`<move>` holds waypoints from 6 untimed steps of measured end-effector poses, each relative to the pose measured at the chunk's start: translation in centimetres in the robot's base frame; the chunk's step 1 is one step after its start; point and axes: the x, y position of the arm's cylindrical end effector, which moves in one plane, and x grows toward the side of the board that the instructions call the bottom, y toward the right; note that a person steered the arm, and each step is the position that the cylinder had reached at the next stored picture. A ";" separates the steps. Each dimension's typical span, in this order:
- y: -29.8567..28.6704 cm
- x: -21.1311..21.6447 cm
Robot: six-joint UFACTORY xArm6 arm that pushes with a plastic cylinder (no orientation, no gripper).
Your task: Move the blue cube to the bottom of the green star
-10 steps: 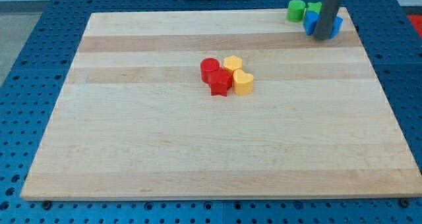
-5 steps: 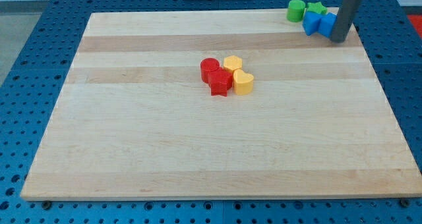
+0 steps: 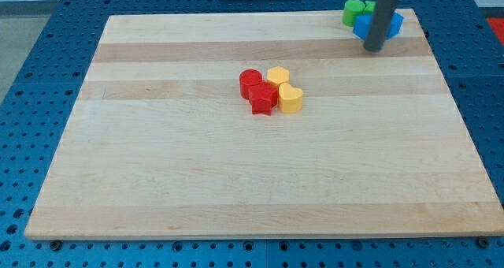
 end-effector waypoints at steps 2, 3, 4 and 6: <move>-0.1 -1.7; -0.2 -1.9; -0.5 -2.1; 4.1 7.0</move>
